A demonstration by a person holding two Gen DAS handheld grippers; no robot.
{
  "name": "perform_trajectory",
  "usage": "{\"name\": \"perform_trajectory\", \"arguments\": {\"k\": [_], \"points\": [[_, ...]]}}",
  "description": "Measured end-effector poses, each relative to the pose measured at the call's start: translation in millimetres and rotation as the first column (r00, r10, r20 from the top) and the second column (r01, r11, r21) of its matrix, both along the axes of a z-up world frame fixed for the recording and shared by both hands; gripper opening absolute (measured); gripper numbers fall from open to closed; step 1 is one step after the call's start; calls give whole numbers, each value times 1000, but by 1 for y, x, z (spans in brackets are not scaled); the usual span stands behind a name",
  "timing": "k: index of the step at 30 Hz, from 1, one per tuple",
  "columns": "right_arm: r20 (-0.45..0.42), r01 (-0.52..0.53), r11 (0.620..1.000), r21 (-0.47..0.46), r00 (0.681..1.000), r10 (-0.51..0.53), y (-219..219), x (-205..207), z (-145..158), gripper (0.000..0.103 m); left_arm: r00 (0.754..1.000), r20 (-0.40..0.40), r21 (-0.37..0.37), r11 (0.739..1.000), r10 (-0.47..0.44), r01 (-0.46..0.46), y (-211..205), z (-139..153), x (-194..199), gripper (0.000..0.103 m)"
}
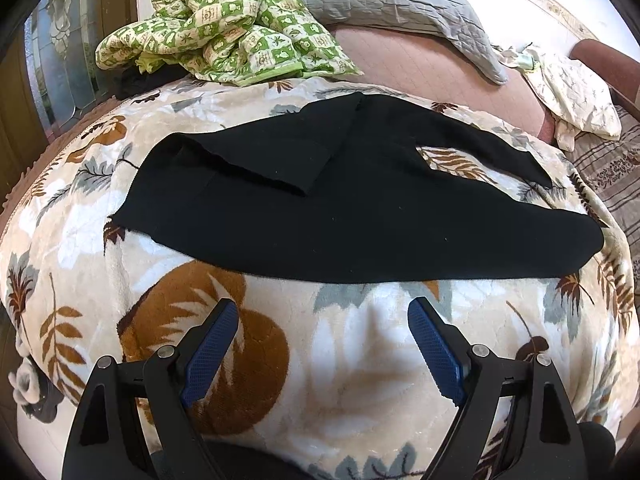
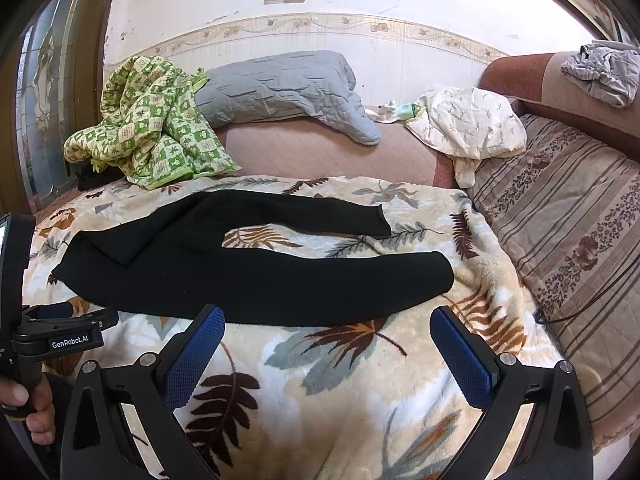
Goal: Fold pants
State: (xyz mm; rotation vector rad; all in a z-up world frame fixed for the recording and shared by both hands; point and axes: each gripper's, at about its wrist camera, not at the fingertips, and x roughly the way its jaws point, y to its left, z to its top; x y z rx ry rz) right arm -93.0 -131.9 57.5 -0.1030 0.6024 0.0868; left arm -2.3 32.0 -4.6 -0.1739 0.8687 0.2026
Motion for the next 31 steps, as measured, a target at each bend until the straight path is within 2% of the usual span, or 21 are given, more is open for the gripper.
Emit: {"name": "perform_trajectory", "arguments": {"k": [18,31], "points": [[-3,-2,1000,-3,1000,2,0,0,0,102,1000,-3,-9,1000,4,-4,2,0,1,86],[-2,-1,1000,-5,1000,1,1,-1,0,102,1000,-5,13,1000,-17,17,-4,-1,0,81]]}}
